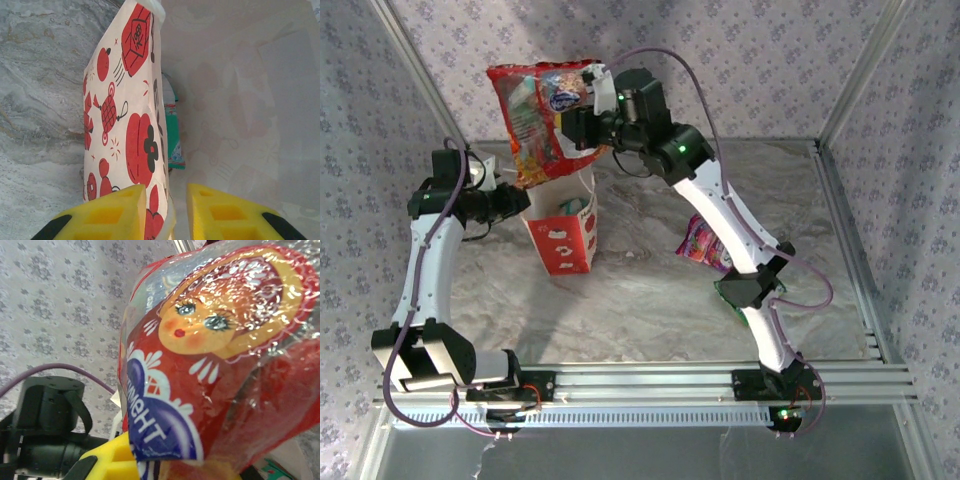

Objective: Place the snacks into the paper bag

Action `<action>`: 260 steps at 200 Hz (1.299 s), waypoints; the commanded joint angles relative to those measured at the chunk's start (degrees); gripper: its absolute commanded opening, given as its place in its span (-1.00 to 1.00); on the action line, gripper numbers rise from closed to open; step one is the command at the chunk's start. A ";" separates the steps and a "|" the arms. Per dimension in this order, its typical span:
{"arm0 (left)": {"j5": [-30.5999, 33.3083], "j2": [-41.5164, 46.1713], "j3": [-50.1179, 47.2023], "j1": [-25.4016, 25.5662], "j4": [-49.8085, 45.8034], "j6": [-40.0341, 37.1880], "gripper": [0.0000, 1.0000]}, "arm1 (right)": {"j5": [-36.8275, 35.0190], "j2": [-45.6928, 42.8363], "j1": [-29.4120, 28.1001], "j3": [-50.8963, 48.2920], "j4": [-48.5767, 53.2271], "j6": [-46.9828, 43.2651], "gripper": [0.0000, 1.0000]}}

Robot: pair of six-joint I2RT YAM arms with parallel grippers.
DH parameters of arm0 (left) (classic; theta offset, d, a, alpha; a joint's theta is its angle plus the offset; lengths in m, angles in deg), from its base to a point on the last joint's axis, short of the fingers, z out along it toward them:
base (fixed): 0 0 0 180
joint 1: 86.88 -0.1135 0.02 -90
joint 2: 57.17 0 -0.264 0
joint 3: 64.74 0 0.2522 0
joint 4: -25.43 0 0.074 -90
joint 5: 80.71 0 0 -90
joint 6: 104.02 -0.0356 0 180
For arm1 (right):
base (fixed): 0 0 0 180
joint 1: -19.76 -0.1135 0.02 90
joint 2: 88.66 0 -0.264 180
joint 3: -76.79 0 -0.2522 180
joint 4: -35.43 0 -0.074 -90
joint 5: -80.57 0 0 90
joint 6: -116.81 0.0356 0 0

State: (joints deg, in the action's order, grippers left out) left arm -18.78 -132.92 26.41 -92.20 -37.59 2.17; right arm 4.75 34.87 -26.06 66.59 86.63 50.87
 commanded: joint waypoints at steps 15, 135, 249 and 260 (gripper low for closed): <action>-1.59 1.21 -0.65 -0.77 1.53 0.56 -0.46 | -4.03 -1.36 -2.43 4.40 -9.66 -7.24 -1.00; -1.74 1.24 -0.84 -1.01 1.71 0.78 -0.52 | -27.09 -2.06 -11.04 2.97 -0.14 -30.09 -1.00; -1.81 1.04 -1.01 -1.71 1.75 0.98 -0.55 | -29.43 -4.20 -11.63 -0.49 6.82 -31.84 -1.00; -1.88 1.01 -1.01 -1.74 1.79 0.95 -0.55 | -29.42 -4.84 -11.67 -1.37 7.12 -32.29 -1.00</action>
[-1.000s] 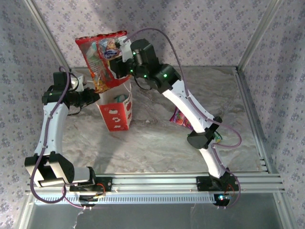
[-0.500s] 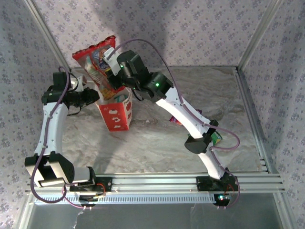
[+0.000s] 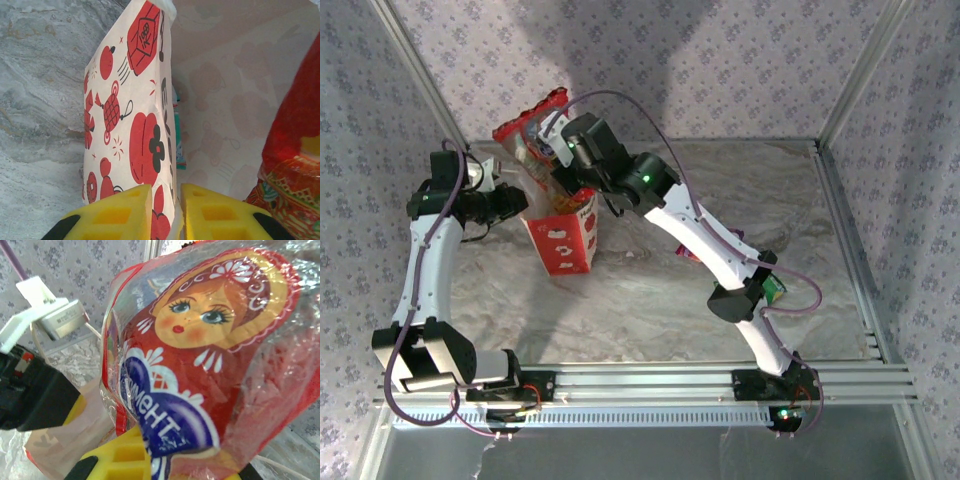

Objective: Place the snacks into the paper bag

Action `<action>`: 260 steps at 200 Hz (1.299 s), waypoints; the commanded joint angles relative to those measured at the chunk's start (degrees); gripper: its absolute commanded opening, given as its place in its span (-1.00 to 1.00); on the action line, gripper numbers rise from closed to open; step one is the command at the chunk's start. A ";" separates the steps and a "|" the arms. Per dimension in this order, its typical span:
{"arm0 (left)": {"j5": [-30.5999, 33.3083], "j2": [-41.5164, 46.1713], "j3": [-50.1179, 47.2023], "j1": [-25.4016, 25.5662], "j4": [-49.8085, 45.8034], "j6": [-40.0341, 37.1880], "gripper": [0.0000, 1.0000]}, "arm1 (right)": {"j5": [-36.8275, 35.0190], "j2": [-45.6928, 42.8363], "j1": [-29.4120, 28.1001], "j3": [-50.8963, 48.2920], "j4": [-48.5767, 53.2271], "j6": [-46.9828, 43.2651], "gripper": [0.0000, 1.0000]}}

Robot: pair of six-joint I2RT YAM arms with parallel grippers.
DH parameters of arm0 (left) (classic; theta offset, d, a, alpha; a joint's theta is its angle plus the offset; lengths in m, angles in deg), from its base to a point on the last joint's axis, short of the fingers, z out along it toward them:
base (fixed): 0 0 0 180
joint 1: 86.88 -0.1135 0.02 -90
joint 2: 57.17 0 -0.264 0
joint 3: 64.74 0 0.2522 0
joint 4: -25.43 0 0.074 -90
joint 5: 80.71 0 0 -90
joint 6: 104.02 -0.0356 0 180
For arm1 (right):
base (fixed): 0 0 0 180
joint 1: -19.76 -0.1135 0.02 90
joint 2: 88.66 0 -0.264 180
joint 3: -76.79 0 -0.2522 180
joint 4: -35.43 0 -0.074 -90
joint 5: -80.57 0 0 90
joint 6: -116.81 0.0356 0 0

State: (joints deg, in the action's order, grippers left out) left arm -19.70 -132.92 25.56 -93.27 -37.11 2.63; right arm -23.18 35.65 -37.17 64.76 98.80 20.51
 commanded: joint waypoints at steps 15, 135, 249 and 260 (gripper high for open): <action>-0.93 0.95 -0.24 -0.65 1.49 0.77 -0.56 | -1.24 -6.25 -0.71 -0.29 -4.44 -2.43 -1.00; -0.54 0.25 0.02 -0.79 1.75 1.86 -0.61 | -3.99 -7.97 -0.95 -2.34 0.56 -7.61 -1.00; -0.62 -0.12 0.65 -0.78 1.86 2.55 -0.64 | -5.04 -5.77 0.99 -2.08 4.30 -5.82 -1.00; -0.60 -0.19 0.64 -0.76 1.76 2.52 -0.64 | -3.77 -5.37 0.95 -2.12 4.80 -5.95 -1.00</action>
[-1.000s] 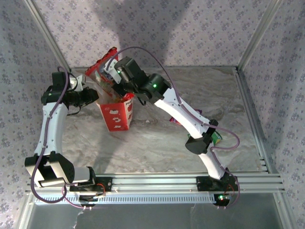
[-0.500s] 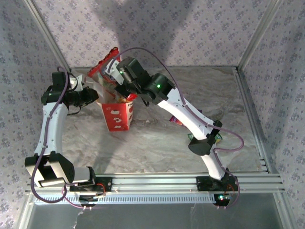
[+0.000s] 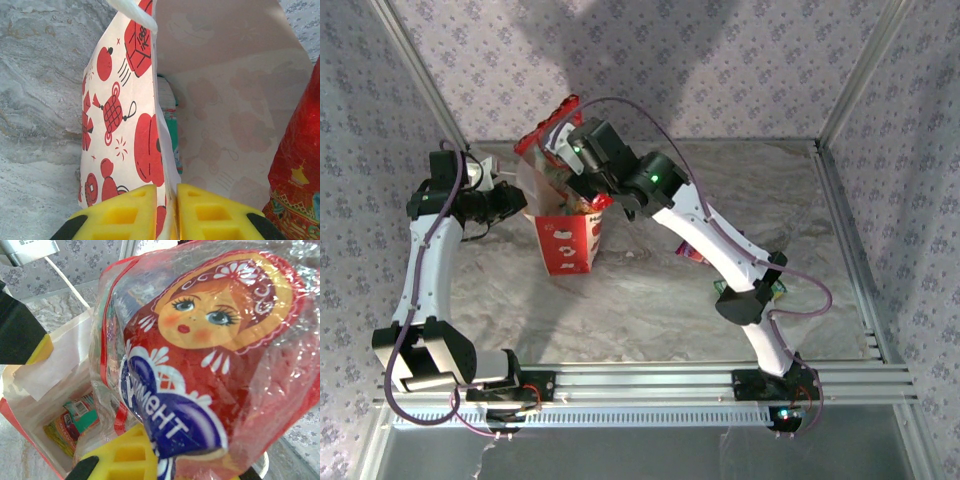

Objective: Place the snacks into the paper bag

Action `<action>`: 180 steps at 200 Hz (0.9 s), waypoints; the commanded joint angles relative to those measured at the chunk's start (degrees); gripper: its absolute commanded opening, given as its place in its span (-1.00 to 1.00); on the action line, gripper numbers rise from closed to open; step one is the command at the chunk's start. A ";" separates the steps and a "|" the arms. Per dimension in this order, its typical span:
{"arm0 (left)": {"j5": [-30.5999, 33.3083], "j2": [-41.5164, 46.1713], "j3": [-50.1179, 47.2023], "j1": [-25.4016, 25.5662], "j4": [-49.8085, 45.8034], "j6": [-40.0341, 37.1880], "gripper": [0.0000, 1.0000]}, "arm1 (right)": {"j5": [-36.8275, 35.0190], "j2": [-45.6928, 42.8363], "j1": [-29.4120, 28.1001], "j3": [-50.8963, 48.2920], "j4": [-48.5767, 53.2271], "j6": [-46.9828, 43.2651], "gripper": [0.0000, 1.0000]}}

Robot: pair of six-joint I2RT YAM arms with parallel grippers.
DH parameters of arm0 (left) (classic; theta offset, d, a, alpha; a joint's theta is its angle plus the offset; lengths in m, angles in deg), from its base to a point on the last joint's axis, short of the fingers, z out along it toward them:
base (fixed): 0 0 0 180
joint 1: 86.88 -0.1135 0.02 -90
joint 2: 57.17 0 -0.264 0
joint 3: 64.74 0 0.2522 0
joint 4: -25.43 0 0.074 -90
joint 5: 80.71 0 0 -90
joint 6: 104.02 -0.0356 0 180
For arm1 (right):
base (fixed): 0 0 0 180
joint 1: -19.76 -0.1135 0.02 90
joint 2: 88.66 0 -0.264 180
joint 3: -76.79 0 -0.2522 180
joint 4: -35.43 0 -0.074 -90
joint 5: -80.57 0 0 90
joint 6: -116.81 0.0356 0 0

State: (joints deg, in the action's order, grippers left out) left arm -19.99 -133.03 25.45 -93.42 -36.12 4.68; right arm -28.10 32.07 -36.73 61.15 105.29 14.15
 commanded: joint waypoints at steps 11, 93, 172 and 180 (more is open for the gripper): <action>-0.17 -0.08 0.75 -0.63 0.72 0.46 -0.64 | 1.54 -1.34 0.52 1.54 -1.20 0.36 -1.00; 0.27 -0.30 1.54 -0.51 0.95 1.86 -0.66 | 3.47 0.54 1.07 1.44 1.69 -2.00 -1.00; 0.63 -0.36 1.71 -0.50 2.08 4.02 -0.67 | 9.28 1.63 6.57 3.74 4.02 8.97 -1.00; 0.78 -0.26 1.80 -0.57 2.09 4.22 -0.68 | 10.21 1.45 6.78 3.73 4.19 9.72 -1.00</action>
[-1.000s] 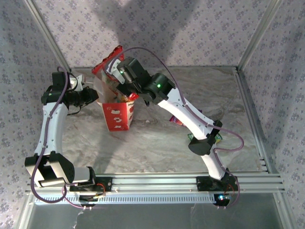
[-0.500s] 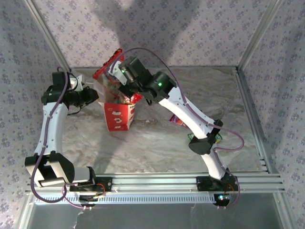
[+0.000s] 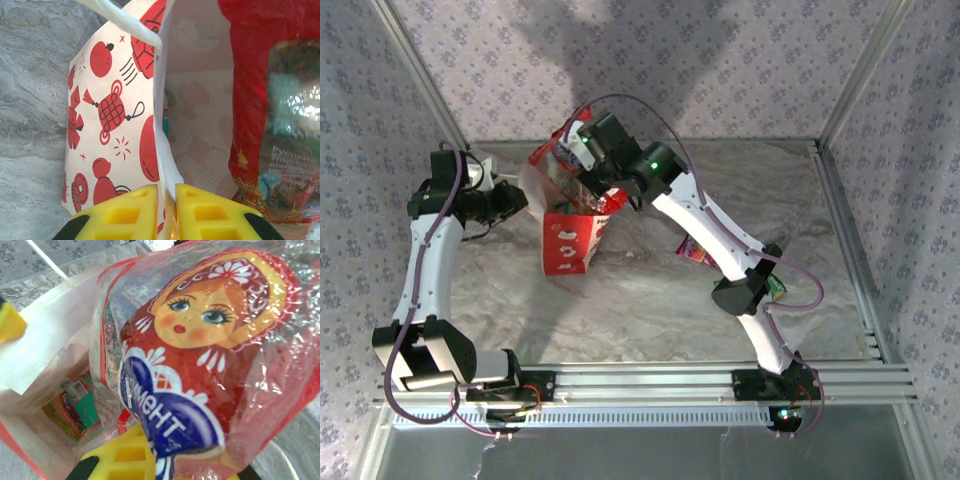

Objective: Place the snacks into the paper bag

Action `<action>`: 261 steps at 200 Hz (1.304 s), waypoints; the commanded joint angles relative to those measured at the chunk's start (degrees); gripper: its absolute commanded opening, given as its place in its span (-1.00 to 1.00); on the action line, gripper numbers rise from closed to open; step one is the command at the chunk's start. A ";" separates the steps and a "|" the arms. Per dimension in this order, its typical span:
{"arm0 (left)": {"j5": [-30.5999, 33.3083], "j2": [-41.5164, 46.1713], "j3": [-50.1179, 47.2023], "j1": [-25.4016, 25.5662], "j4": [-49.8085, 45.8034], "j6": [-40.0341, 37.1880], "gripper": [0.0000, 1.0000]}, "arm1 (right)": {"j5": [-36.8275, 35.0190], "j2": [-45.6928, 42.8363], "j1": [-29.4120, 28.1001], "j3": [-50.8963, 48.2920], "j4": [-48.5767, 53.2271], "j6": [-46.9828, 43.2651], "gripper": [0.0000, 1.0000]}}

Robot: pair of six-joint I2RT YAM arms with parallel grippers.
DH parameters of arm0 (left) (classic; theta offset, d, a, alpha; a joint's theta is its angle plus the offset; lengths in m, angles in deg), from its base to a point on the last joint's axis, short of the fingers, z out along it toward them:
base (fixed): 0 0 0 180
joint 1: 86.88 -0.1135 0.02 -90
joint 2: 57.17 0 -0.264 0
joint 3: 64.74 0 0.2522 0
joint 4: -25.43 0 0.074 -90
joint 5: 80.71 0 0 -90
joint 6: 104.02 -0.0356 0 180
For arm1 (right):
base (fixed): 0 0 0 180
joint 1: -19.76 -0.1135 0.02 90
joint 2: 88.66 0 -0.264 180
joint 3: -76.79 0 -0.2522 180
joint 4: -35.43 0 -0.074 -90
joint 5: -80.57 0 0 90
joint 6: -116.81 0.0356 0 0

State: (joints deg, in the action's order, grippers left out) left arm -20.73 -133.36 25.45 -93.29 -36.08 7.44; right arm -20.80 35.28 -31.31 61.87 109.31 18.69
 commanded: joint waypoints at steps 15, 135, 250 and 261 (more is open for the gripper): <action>1.73 0.15 1.82 -0.69 1.99 1.66 -0.68 | 3.54 -1.96 1.40 2.99 0.21 5.72 -1.00; 0.10 0.25 1.09 0.41 3.14 2.54 -0.69 | 11.93 1.92 3.79 7.47 1.38 9.96 -1.00; 1.36 -1.16 2.36 2.67 3.75 3.86 -0.70 | 16.12 3.55 5.63 8.50 6.26 11.90 -1.00; 1.32 -1.15 2.40 3.04 3.75 3.86 -0.70 | 15.98 3.61 5.61 8.21 6.71 12.09 -1.00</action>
State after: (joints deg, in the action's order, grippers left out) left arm -20.45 -134.23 25.47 -90.85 -33.46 10.67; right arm -5.55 38.52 -25.80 67.88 115.41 29.86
